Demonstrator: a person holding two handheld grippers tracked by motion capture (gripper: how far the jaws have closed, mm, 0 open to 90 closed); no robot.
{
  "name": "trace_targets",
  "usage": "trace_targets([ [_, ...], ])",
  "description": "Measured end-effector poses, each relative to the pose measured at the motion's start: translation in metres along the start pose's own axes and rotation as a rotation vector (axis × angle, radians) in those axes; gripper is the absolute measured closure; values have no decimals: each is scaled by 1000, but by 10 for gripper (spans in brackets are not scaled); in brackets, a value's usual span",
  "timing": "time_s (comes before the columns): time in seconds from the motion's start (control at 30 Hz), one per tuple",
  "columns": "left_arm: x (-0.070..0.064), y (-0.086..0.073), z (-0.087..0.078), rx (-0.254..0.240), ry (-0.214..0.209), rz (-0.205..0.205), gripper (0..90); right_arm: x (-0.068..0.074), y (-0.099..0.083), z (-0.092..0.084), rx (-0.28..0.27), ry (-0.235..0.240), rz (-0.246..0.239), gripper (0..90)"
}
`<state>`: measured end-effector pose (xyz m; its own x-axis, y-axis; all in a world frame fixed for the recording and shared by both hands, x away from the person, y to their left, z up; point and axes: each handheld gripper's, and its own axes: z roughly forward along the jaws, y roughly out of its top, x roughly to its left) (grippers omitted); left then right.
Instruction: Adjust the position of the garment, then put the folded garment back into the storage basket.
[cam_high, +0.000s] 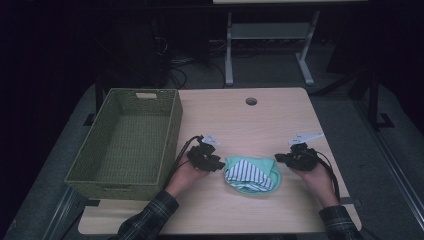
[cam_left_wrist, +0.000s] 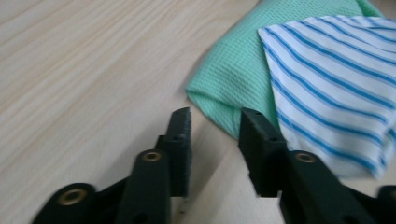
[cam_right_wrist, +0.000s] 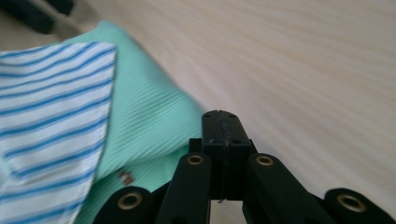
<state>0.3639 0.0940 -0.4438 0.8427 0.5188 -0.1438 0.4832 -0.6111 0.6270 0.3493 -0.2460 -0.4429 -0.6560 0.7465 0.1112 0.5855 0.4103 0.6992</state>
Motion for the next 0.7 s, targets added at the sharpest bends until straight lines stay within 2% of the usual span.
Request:
trace_targets([
  [0.1, -6, -3, -4, 3, 3, 11, 488, -6, 6, 1, -30, 1, 2, 898],
  [0.13, -9, -5, -5, 4, 2, 17, 462, -7, 8, 3, -13, 0, 6, 898],
  [0.17, -11, -6, -6, -1, 0, 9, 438, -9, 10, 6, -13, -3, -5, 898],
  [0.23, -15, -10, -8, -1, -1, 10, 396, -12, 12, 12, -11, 2, 8, 898],
  [0.27, -17, -11, -9, 4, 0, 14, 383, -14, 13, 15, -10, 3, 1, 898],
  [0.37, -25, -15, -10, -13, -7, -7, 348, -15, 11, 23, 17, 14, 2, 897],
  [0.4, -26, -16, -10, -3, -6, 8, 337, -15, 10, 24, 24, 18, -1, 897],
  [0.47, -28, -18, -11, 2, -8, 14, 315, -15, 8, 26, 34, 26, -3, 897],
  [0.53, -30, -19, -11, -7, -9, -6, 295, -14, 6, 26, 43, 40, -4, 897],
  [0.7, -31, -19, -13, 6, -3, 15, 266, -8, -2, 28, 69, 61, -20, 897],
])
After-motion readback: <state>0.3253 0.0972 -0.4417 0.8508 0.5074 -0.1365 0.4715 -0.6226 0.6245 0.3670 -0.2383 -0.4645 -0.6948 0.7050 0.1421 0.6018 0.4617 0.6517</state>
